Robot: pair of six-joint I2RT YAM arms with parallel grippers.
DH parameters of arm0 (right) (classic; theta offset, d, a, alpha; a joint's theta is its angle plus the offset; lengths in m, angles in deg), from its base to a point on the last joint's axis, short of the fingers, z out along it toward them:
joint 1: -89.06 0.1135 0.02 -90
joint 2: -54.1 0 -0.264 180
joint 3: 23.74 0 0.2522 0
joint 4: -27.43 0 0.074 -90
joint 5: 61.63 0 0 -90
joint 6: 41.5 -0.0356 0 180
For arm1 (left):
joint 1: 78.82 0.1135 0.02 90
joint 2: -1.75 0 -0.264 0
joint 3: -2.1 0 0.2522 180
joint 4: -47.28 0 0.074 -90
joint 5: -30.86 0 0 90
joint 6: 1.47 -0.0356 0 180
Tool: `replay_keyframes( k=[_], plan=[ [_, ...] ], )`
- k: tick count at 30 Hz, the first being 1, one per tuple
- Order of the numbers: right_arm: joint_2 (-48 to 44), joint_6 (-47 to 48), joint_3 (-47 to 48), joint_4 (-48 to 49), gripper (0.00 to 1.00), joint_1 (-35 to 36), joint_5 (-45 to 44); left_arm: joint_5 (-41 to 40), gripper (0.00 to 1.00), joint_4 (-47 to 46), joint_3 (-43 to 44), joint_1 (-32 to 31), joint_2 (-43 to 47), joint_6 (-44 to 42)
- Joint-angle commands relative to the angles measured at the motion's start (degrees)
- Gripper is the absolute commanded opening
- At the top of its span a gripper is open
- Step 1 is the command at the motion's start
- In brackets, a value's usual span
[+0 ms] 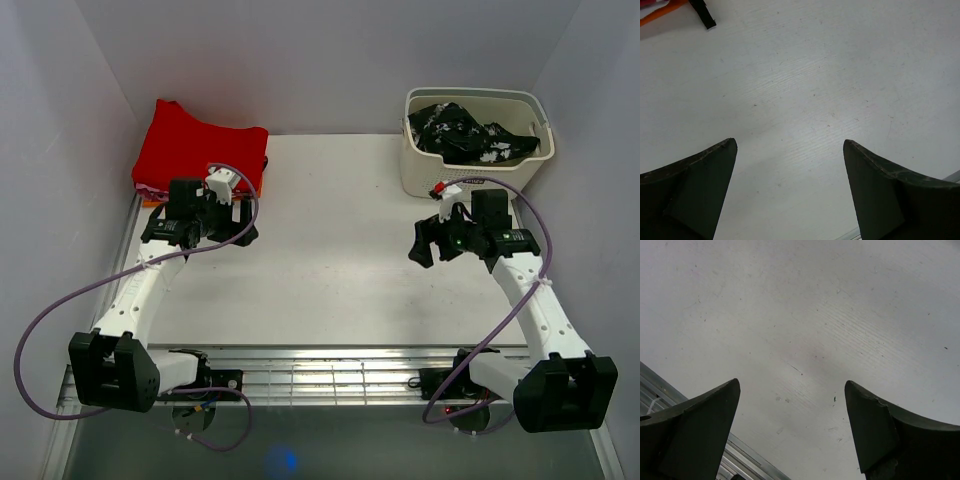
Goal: Fold and stack the trousers
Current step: Grab the trousers from the pile
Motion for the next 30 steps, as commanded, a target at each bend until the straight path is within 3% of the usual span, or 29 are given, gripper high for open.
replay_keyframes(
  k=[1,8,16,20,30],
  plan=[
    [0.82,1.26,5.6,-0.75,0.9,-0.2,1.22,0.46,0.98,0.36,1.57,0.01,2.37,-1.3],
    [9.07,-1.64,23.16,-1.72,0.9,-1.16,-3.6,4.15,0.98,6.16,9.47,0.01,0.52,-3.06],
    [32.79,-5.07,62.41,-3.39,0.9,-6.43,-8.53,7.41,0.98,7.13,11.86,0.1,-0.88,-0.6],
    [42.29,-4.72,73.24,-1.9,0.9,-7.14,-10.91,8.46,0.98,6.69,11.24,0.02,-1.41,0.19],
    [59.16,-5.34,77.76,10.05,0.9,-7.32,-19.61,8.29,0.98,5.99,9.57,0.01,-2.38,0.63]
  ],
)
